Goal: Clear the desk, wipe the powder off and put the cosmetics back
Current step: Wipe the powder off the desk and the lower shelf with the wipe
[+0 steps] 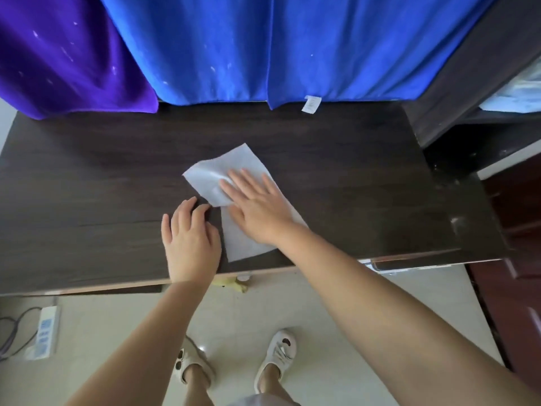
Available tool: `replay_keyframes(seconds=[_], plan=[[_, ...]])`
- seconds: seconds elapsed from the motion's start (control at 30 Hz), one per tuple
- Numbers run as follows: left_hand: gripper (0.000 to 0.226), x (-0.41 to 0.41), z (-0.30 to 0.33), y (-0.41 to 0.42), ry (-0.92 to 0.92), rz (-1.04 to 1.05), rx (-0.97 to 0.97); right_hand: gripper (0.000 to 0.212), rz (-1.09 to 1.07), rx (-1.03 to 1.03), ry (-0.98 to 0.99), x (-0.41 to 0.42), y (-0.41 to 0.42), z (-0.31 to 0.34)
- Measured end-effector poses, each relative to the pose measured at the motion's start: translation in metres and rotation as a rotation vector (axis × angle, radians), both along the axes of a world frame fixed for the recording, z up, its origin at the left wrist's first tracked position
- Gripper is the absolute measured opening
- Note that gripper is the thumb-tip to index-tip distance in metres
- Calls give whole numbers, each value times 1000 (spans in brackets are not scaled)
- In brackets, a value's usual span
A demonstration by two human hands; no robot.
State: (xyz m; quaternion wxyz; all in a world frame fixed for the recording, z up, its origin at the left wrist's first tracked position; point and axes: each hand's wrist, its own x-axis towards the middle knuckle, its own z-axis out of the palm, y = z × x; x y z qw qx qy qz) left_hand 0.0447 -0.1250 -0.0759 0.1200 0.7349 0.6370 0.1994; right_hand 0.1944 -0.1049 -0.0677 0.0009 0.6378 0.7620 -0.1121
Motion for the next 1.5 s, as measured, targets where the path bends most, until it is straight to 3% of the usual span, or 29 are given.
replay_keyframes(seconds=[0.1,0.23,0.3,0.4,0.5,0.63,0.73,0.8,1.0,1.13,1.27,1.5], plan=[[30,1,2,-1,30,29,15,51,-232,20,-16,94,5,-6],[35,4,4,0,41,34,36,57,-664,25,-111,233,-58,-8],[36,5,3,-1,44,32,42,64,-841,43,-99,254,-94,-6],[34,4,3,-2,45,28,45,58,-951,34,-69,215,-108,-11],[33,2,3,-2,58,27,45,64,-775,69,-2,135,-97,-15],[31,3,4,-1,69,6,45,54,-394,156,-9,41,-91,-19],[31,2,3,-1,55,-8,40,49,-129,154,-4,36,-101,-16],[32,1,3,-2,47,-13,36,47,-131,185,-59,65,-113,-20],[34,5,6,-3,46,-23,9,59,-618,10,-33,175,-182,-10],[37,28,16,-12,35,-11,-82,42,-876,77,270,209,-210,24],[35,94,22,-43,18,-240,-48,38,-1223,132,566,249,-230,56],[41,284,25,-123,-190,-633,14,36,-1428,20,734,404,-281,42]])
